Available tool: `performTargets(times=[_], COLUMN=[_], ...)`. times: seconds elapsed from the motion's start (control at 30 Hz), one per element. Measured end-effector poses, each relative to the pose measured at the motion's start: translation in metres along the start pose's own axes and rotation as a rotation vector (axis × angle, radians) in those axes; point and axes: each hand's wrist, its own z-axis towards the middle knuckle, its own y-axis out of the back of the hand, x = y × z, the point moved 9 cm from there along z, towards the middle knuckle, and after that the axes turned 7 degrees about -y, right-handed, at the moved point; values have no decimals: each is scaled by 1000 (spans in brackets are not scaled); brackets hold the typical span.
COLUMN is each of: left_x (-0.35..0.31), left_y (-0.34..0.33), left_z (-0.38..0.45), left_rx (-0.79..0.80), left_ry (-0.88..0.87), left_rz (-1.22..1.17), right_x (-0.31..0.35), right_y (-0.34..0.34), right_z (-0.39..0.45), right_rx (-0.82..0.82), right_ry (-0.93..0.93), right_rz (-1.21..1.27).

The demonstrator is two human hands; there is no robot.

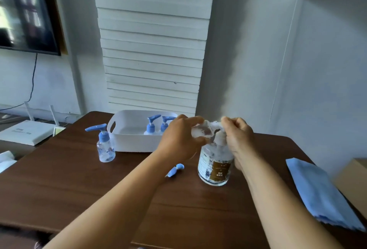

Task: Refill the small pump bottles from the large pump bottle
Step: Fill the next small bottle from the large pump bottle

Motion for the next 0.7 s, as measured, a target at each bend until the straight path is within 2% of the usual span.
performTargets(times=[0.13, 0.37, 0.6, 0.7], left_x=[-4, -5, -9, -5], left_y=[5, 3, 8, 4], left_z=[2, -1, 5, 3], left_rx=[-26, -26, -55, -52], left_ry=[-7, -28, -57, -52], left_rz=[7, -20, 26, 11], right_x=[11, 1, 20, 7], right_y=[1, 0, 5, 1], right_z=[5, 6, 9, 7], right_rx=[52, 25, 45, 48], right_ry=[-5, 33, 63, 55], right_rz=[-41, -60, -124, -74])
